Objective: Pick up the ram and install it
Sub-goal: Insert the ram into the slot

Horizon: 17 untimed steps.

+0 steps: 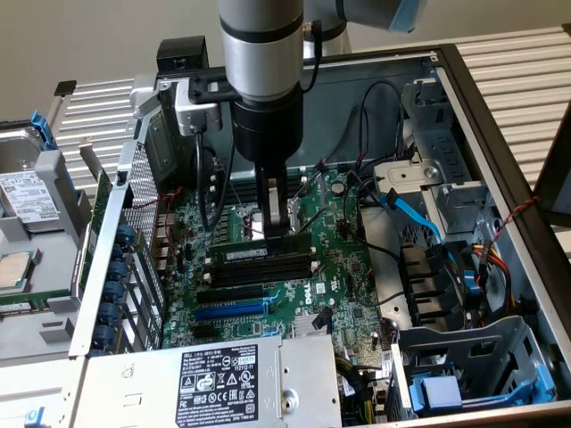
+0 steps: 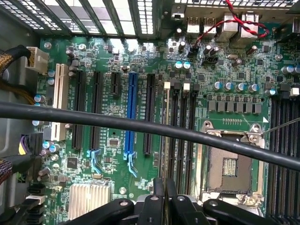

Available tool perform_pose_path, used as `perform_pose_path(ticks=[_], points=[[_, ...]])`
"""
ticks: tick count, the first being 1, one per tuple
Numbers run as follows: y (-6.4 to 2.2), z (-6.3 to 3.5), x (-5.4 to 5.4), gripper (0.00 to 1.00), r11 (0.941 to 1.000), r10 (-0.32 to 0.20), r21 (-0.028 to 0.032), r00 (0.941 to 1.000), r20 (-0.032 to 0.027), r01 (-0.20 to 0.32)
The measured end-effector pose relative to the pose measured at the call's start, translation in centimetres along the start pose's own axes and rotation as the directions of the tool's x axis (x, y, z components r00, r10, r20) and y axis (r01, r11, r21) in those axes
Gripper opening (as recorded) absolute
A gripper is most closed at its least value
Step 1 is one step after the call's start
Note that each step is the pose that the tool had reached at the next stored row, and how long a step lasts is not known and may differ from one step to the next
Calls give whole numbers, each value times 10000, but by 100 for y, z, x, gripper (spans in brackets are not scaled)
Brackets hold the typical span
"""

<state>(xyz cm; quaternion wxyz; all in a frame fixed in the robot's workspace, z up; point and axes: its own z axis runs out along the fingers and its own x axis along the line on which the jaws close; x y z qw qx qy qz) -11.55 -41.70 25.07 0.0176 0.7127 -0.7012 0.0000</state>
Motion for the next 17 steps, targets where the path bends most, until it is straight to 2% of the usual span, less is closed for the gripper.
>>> perform_pose_path(ticks=[11,17], points=[[5,34,-1,13,10000,0,-3,10000,-10,0],[5,37,-1,13,10000,-2,-98,10000,-8,2]])
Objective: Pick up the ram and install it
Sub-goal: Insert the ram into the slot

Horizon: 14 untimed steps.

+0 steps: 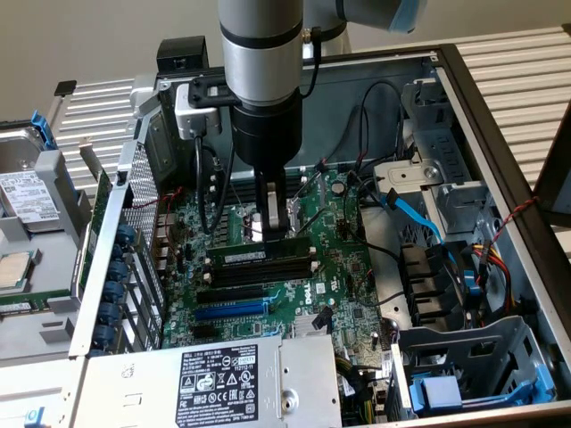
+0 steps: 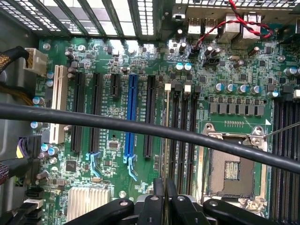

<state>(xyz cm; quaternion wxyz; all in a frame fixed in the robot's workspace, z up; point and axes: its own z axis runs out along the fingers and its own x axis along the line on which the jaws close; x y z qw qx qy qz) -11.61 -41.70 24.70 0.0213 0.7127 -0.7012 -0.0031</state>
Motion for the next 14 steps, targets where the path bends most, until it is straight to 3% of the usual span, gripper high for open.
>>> perform_pose_path(ticks=[5,10,14], points=[[-1,9,0,13,10000,-1,-7,10000,1,1],[-1,18,0,13,10000,-2,-80,10000,3,2],[-1,29,-1,13,10000,-3,-83,10000,2,3]])
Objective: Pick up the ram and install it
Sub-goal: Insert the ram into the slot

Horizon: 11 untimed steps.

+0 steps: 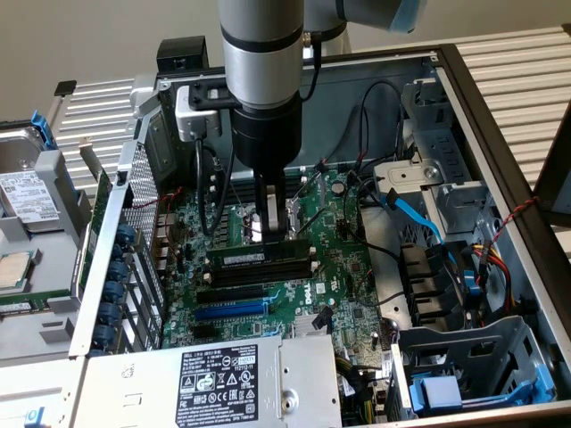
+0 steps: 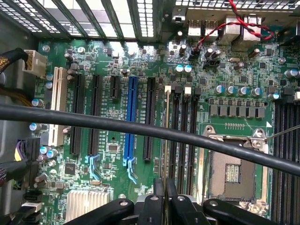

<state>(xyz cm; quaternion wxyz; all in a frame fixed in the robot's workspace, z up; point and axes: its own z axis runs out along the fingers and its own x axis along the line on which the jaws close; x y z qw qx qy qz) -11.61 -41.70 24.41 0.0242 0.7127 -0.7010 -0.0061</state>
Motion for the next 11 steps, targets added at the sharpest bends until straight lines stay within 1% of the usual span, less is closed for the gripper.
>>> perform_pose_path(ticks=[11], points=[[-2,30,-4,13,10000,13,1,10000,4,-13]])
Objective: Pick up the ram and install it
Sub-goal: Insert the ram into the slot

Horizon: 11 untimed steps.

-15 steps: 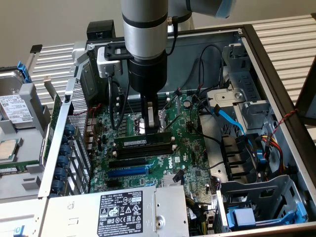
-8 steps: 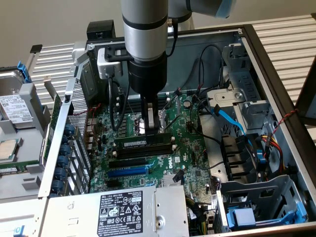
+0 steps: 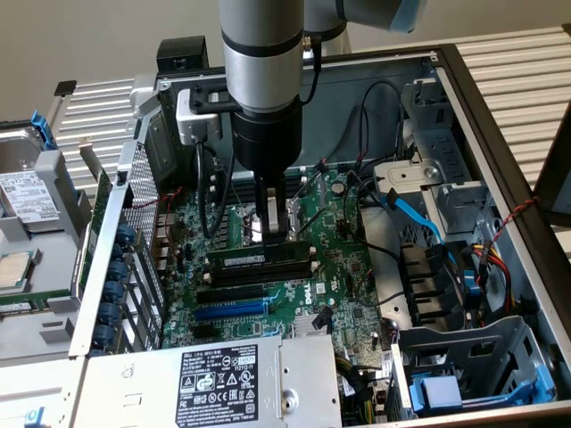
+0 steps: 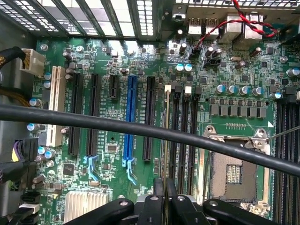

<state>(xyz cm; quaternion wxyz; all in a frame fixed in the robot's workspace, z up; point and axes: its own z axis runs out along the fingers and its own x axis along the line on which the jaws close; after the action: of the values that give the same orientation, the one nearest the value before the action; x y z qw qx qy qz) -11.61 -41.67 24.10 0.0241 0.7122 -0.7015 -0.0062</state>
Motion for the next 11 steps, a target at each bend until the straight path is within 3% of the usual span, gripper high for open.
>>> perform_pose_path(ticks=[11], points=[[1,7,-3,13,10000,28,52,10000,24,-28]])
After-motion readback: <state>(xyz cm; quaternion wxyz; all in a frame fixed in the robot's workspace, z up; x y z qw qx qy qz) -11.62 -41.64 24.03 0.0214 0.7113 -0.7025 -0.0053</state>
